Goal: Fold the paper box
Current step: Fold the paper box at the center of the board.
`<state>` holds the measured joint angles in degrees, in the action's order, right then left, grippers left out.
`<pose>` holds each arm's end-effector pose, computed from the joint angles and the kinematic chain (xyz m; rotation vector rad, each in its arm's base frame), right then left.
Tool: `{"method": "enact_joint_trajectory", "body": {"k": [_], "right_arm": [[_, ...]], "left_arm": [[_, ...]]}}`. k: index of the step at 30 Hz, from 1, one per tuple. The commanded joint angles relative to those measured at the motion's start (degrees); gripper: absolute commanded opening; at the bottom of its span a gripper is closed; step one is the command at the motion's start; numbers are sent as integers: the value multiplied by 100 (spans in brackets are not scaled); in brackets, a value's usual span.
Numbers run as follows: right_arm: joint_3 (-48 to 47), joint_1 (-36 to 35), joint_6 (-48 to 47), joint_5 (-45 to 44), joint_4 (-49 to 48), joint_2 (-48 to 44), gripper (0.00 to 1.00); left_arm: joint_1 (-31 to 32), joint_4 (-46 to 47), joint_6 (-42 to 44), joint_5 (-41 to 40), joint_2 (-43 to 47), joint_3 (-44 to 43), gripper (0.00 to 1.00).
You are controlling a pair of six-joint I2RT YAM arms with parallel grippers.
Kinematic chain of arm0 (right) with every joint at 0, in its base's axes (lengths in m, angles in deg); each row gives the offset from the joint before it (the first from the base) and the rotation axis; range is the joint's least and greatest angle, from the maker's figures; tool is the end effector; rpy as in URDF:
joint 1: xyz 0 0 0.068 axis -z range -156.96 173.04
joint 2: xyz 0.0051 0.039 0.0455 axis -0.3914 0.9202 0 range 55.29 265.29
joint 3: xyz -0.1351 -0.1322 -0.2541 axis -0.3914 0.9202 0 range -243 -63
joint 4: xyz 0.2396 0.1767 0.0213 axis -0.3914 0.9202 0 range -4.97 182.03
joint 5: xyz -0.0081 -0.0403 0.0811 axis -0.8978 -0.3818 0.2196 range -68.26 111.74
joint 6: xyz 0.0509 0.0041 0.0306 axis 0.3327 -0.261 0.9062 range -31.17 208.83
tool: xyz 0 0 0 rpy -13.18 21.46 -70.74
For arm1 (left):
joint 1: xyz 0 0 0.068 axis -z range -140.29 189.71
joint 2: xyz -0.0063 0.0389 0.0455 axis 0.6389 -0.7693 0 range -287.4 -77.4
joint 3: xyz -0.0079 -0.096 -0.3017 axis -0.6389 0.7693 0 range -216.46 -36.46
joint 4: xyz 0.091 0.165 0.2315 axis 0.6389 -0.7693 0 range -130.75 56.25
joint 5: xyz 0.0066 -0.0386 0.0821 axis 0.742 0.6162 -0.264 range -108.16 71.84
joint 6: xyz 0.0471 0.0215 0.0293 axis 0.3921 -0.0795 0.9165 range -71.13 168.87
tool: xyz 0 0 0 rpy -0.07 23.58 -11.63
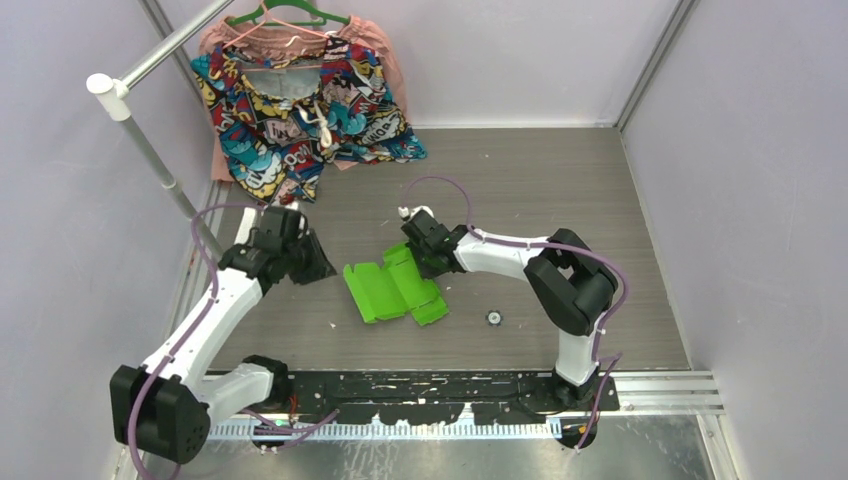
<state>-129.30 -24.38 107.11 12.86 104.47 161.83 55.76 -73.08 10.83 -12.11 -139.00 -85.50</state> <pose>0.2909 0.3067 0.1709 -0.6029 2.5373 0.2131 0.2255 -0.0696 0.2898 -0.4400 2.5087 -0.5197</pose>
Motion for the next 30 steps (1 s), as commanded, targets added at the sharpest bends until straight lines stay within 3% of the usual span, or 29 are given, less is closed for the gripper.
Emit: {"method": "enact_joint_trajectory", "body": {"k": [1,10,18,30], "right_arm": [[265,131,84,-237,500,38,1],[146,146,181,-184,580,60,1],[161,145,206,-159,604,66,1],[135,147,245,-112,605,95,1]], "left_arm": [[14,-239,-292,-336,561,353,22],[157,218,-722,-202,611,1052,18],[373,553,-1022,-141,484,735,17],[794,1288,-1276,-263,-65,1133,13]]}}
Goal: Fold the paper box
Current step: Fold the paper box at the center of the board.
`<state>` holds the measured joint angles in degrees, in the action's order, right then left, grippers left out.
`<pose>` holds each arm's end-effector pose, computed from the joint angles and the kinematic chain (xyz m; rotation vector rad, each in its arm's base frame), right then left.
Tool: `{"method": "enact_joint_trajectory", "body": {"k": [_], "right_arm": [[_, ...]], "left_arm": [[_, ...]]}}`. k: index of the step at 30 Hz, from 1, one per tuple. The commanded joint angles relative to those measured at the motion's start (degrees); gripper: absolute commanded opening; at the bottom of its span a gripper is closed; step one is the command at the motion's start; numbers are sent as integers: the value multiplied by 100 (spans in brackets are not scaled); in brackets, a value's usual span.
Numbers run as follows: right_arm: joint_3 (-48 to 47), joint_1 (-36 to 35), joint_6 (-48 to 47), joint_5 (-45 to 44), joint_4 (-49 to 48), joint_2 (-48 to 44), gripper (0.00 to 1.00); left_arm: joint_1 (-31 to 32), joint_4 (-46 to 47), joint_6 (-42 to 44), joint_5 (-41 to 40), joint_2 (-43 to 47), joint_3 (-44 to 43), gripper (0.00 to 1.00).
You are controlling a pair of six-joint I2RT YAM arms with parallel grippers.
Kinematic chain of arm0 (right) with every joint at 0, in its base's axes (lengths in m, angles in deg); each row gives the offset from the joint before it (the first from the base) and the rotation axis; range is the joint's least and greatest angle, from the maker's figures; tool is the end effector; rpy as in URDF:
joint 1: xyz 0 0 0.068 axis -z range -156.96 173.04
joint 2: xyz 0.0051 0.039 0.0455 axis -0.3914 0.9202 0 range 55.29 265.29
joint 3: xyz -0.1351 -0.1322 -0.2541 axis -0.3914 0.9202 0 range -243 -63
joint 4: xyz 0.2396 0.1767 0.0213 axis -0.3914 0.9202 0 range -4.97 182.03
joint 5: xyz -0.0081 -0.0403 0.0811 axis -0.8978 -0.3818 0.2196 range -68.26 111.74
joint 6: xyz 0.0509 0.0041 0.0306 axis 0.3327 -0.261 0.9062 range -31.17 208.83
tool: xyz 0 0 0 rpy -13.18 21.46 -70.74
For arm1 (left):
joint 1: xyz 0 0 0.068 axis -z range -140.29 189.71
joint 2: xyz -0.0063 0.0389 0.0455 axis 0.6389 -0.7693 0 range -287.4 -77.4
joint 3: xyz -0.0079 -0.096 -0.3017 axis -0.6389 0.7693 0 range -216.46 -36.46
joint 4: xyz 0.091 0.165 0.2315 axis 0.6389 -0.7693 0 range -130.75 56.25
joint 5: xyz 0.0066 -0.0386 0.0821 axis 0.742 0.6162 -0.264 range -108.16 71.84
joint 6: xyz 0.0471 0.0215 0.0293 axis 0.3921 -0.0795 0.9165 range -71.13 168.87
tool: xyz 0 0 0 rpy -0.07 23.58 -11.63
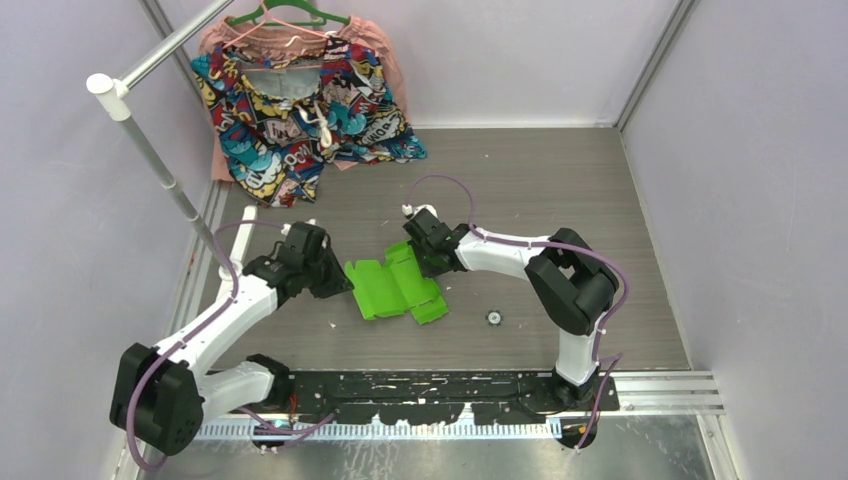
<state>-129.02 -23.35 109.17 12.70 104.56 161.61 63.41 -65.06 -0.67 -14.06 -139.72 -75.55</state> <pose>0.2954 0.3002 0.1709 -0.5340 2.5548 0.2145 0.2089 -0.0950 0.2346 -0.5580 2.5674 -0.5764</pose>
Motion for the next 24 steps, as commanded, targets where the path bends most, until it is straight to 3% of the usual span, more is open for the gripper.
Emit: {"method": "enact_joint_trajectory", "body": {"k": [1,11,15,24], "right_arm": [[107,45,34,-98,607,121,1],[36,47,8,-72,652,143,1],[-6,43,35,-50,657,161,1],[2,42,88,-32,677,115,1]], "left_arm": [[38,435,-129,-68,36,139,12],[58,-374,-30,-725,1025,-27,7],[56,-229,-125,-720,1253,259,17],[71,387,-413,-509,987,954,10]]}}
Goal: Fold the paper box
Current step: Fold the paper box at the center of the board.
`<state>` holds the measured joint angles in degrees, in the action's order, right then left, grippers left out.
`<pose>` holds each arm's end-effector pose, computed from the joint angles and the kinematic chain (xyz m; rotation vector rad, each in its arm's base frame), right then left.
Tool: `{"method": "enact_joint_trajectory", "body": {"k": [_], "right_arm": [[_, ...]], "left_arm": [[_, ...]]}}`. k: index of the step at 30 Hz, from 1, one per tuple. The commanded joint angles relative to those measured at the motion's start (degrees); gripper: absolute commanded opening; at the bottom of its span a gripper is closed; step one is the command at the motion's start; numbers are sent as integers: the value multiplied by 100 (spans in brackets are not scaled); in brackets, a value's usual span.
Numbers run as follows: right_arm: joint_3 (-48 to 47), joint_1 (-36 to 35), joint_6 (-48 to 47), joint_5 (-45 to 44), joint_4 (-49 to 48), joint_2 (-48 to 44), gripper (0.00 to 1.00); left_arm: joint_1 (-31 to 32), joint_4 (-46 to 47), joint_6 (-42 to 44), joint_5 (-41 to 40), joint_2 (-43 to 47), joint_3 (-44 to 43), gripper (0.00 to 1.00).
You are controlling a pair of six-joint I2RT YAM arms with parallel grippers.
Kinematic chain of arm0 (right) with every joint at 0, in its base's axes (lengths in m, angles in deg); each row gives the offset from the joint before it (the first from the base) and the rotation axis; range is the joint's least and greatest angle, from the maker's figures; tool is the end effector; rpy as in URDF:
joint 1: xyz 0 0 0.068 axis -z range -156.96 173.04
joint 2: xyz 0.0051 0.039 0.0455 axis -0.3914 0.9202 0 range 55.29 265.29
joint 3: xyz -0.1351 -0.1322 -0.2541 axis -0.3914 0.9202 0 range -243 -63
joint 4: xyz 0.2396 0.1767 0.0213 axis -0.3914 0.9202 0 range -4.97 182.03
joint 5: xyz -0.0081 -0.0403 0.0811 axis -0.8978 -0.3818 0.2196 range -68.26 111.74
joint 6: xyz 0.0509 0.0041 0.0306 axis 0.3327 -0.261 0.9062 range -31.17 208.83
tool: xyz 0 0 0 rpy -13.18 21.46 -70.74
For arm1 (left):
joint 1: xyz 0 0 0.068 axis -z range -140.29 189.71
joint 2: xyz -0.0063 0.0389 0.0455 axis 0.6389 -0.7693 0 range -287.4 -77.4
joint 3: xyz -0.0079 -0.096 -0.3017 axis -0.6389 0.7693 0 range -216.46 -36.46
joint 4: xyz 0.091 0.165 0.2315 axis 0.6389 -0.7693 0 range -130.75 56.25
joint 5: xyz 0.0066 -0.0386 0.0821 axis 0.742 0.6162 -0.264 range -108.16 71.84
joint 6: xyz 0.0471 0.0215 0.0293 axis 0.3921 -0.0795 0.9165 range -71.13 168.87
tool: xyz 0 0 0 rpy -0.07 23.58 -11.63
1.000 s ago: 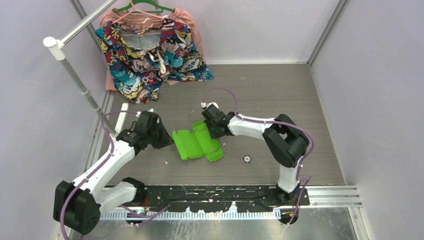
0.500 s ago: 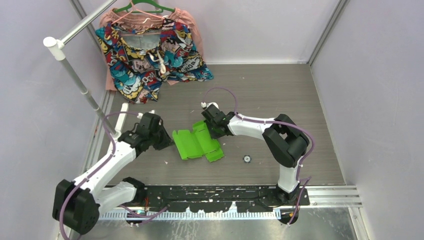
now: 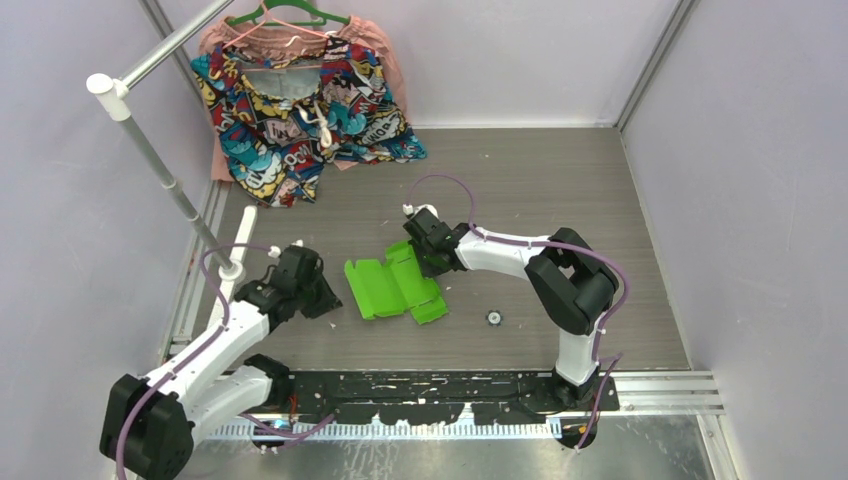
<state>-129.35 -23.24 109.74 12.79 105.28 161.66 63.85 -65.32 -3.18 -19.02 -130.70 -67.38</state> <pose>0.2960 0.2998 0.1716 -0.5217 2.5654 0.2137 0.1738 -0.0771 0.2135 -0.6311 2.5137 -0.5049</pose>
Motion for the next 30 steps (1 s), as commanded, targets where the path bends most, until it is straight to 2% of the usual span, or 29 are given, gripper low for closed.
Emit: {"method": "enact_joint_trajectory", "body": {"k": [1,8,18,30], "right_arm": [[34,32,36,-47,606,112,1],[42,21,100,-4,552,158,1],[14,-10,342,35,470,235,1],[96,-38,445,112,395,227,1]], "left_arm": [[31,453,-160,-18,40,148,10],[125,1033,-246,60,-498,61,9],[1219,2976,-881,-141,-1718,-58,7],[1635,3310,-839,-463,-2384,-711,6]]}}
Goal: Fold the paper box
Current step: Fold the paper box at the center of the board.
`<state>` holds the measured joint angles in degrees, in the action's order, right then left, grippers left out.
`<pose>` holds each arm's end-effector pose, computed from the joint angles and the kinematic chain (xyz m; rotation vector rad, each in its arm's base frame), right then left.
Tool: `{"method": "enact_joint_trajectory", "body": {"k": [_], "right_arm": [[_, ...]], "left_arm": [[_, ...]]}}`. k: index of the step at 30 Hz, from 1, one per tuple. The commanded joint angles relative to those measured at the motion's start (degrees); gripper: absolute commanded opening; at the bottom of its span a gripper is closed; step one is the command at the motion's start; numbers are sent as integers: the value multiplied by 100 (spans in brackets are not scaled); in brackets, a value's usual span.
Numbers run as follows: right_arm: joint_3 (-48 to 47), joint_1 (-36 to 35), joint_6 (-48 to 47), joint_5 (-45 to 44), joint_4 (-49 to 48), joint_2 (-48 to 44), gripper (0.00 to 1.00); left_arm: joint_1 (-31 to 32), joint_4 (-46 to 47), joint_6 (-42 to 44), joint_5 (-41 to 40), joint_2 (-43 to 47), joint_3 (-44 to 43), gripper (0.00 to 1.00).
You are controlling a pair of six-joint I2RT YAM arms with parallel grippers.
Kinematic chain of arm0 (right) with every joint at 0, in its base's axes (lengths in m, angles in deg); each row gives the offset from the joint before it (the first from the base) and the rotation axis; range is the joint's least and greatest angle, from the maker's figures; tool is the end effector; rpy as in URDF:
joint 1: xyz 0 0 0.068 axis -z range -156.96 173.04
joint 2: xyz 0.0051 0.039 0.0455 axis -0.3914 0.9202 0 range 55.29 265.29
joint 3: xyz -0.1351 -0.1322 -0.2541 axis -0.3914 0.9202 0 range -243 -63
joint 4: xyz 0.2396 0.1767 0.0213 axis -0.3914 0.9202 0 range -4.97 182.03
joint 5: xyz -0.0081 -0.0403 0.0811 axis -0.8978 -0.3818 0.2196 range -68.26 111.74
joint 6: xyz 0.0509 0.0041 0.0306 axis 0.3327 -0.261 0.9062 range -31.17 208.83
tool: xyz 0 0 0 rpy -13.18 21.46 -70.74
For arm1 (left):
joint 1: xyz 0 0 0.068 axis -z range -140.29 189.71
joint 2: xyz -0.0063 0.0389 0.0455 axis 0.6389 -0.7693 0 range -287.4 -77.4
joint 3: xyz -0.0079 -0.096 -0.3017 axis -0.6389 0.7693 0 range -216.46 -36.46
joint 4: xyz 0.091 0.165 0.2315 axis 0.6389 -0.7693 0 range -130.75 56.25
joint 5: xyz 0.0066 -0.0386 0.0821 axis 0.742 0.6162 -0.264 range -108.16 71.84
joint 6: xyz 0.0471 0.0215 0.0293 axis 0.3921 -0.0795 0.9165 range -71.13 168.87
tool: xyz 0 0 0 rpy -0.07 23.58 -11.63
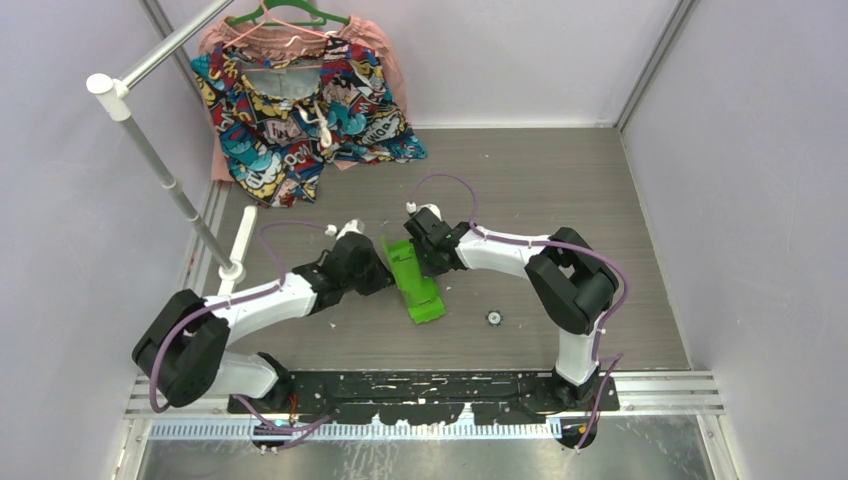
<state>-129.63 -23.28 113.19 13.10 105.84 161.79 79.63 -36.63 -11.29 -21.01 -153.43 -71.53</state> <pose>0.2959 0.3004 0.1716 -0.4498 2.5912 0.2358 0.2193 -0.1806 0.1911 -0.4614 2.4361 -0.7701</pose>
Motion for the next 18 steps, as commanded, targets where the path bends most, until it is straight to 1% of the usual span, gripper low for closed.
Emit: {"method": "enact_joint_trajectory", "body": {"k": [1,6,12,18], "right_arm": [[124,-30,104,96,336,214,1],[152,-43,142,119,302,200,1],[181,-46,182,155,278,196,1],[177,-52,200,173,282,213,1]], "left_arm": [[66,430,-18,-287,-164,-343,5],[149,408,48,-387,-418,-540,5],[279,471,40,-456,-692,-571,5],[333,490,48,-528,-782,-567,4]]}}
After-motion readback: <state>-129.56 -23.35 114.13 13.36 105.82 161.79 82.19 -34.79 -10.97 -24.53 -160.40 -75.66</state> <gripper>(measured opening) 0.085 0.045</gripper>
